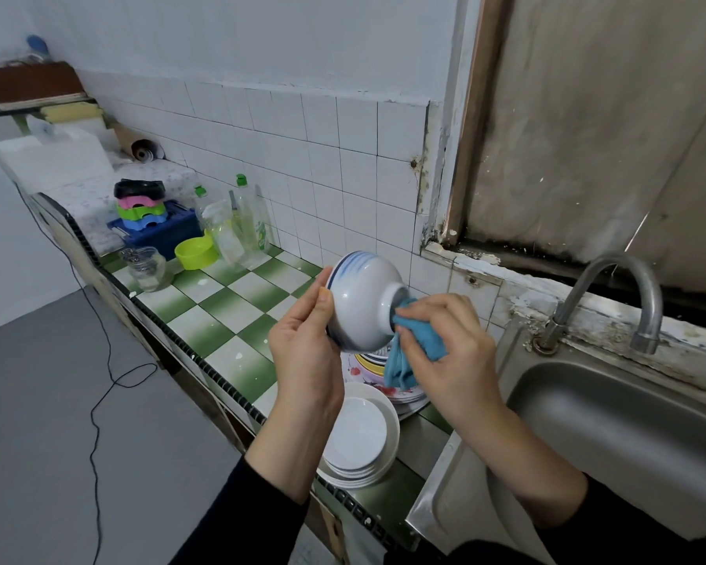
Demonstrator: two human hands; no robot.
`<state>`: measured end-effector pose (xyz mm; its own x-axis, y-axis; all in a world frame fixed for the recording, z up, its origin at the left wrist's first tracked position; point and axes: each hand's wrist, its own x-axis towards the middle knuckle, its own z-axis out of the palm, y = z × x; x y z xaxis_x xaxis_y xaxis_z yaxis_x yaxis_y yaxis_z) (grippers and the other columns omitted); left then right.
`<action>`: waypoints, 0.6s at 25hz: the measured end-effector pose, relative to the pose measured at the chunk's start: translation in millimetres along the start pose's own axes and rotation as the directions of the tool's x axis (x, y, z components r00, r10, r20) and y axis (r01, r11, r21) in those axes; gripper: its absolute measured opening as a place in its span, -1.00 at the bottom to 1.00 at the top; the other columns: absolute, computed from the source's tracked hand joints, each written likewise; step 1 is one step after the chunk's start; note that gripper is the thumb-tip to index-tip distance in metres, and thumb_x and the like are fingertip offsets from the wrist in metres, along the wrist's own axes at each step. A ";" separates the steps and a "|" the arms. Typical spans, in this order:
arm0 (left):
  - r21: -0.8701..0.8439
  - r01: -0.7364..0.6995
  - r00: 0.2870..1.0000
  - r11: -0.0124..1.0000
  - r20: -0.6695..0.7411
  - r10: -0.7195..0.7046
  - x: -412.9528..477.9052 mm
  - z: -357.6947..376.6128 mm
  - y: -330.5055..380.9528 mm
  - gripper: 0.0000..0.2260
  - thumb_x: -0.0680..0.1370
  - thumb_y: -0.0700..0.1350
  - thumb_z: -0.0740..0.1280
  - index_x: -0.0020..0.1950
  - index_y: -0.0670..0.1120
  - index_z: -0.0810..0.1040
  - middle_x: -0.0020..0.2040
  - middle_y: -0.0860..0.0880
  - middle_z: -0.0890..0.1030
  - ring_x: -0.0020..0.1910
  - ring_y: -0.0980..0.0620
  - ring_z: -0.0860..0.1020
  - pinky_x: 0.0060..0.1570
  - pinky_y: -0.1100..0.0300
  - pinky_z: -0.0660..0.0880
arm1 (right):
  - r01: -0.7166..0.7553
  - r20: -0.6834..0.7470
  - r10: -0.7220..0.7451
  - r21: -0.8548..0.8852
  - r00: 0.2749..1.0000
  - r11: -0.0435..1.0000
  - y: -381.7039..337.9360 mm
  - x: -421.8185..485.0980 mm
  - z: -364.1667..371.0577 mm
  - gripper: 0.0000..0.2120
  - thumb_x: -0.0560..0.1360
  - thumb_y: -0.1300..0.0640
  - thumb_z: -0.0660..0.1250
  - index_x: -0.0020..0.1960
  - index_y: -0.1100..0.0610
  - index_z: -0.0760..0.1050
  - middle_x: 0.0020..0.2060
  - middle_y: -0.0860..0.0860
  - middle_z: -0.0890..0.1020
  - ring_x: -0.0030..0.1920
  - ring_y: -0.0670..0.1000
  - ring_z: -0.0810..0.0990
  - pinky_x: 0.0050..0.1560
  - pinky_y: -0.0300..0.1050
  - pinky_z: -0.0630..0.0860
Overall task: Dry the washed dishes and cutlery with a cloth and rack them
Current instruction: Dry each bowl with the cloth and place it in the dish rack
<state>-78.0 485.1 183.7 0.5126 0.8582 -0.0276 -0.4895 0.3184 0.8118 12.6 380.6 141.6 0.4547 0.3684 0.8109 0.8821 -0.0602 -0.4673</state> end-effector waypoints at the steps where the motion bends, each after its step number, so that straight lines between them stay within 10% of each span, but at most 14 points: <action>1: 0.001 0.007 1.000 1.000 0.016 -0.008 -1.2 1.1 -1.8 -0.79 0.61 -0.29 0.21 0.08 -0.08 0.60 0.19 -0.10 0.61 0.10 -0.01 0.57 -0.08 0.21 0.59 | -0.045 -0.028 0.045 -0.004 0.999 0.999 2.7 3.1 -0.2 -0.86 0.40 0.29 0.41 -0.03 0.26 0.62 -0.09 0.11 0.57 -0.04 0.08 0.56 0.04 -0.33 0.46; 10: -0.007 -0.009 0.998 1.000 -0.066 0.009 1.5 3.4 4.5 -0.81 0.61 -0.29 0.22 0.07 -0.10 0.59 0.18 -0.09 0.62 0.09 0.01 0.57 0.07 0.04 0.54 | 0.047 -0.002 -0.047 0.028 0.999 0.998 3.1 2.3 -4.5 -0.86 0.45 0.24 0.39 -0.01 0.26 0.62 -0.08 0.11 0.54 -0.02 0.03 0.53 0.02 -0.24 0.51; 15: -0.141 0.085 0.988 0.986 -0.116 -0.102 3.1 21.4 0.1 -0.82 0.63 -0.28 0.19 0.10 -0.14 0.57 0.18 -0.11 0.61 0.04 0.00 0.60 0.16 0.00 0.53 | -0.003 -0.269 0.041 0.139 0.962 0.990 -10.8 6.9 2.6 -0.84 0.47 0.33 0.38 0.05 0.26 0.60 0.04 0.25 0.49 0.12 -0.05 0.49 0.17 -0.21 0.44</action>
<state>-61.4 479.1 196.1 0.4745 0.8621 -0.1779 -0.5386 0.4442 0.7160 5.8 386.2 151.3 0.5065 0.1027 0.8561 0.8551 0.0679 -0.5140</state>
